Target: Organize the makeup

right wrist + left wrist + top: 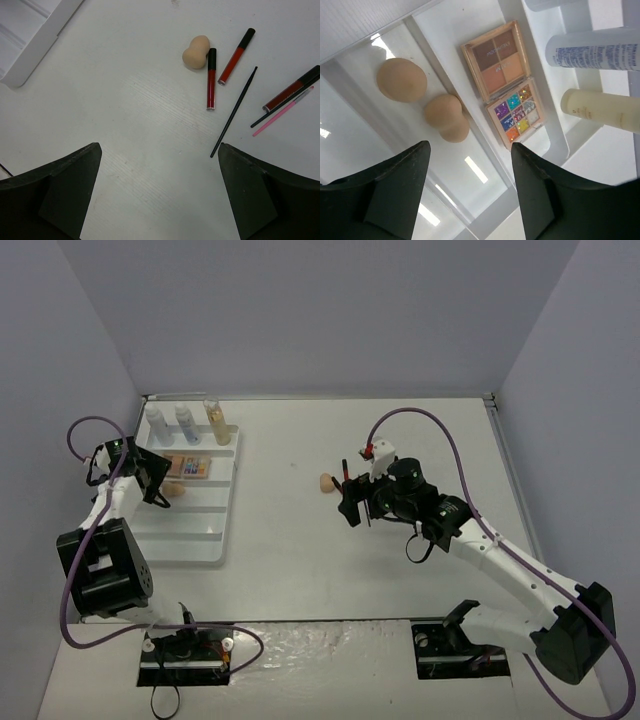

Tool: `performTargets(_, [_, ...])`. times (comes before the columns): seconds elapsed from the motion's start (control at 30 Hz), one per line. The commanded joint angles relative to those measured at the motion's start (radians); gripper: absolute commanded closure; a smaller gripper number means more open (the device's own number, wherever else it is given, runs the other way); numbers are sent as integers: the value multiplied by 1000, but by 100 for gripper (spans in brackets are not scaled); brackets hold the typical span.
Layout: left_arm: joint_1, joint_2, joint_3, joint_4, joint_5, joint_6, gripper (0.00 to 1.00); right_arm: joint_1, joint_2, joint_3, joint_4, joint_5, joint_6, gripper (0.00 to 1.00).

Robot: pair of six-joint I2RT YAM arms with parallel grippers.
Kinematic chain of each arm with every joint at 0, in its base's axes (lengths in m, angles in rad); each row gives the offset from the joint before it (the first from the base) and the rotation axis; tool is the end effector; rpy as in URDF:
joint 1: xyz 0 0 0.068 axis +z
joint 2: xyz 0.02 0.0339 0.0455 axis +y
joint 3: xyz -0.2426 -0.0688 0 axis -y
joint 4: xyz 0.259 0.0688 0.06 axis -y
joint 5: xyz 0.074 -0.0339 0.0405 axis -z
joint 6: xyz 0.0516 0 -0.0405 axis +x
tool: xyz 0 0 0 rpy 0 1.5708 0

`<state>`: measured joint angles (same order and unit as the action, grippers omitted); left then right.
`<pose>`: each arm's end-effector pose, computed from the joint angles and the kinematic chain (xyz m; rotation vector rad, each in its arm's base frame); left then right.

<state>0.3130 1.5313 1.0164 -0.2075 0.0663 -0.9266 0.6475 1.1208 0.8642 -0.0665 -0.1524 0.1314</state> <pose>0.3431 0.1075 0.1976 -1.3208 1.9108 -0.3902 0.2336 0.1865 0.2846 -0.5994 1.8525 0.6686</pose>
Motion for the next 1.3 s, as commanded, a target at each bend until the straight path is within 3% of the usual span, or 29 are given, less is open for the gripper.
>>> performTargets(0.0, [-67, -99, 65, -42, 19, 49, 35, -8, -52, 11, 12, 40, 23, 0])
performTargets(0.17, [-280, -70, 174, -105, 5, 129, 29, -9, -113, -18, -2, 97, 58, 0])
performTargets(0.3, [-532, 31, 305, -154, -20, 128, 24, -11, -154, -22, -21, 144, 74, 0])
performTargets(0.53, [-784, 322, 586, -235, -89, 112, 21, -15, -214, -28, -64, 210, 74, 0])
performTargets(0.63, [-830, 421, 730, -302, -118, 110, 22, -19, -226, -33, -79, 217, 78, 0])
performTargets(0.8, [-864, 568, 838, -339, -101, 101, 27, -20, -257, -41, -107, 223, 85, 0])
performTargets(1.03, [-892, 638, 848, -331, -72, 75, 40, -23, -274, -47, -125, 257, 74, 0])
performTargets(1.27, [-926, 626, 803, -283, -30, 49, 46, -26, -260, -47, -127, 257, 68, 0])
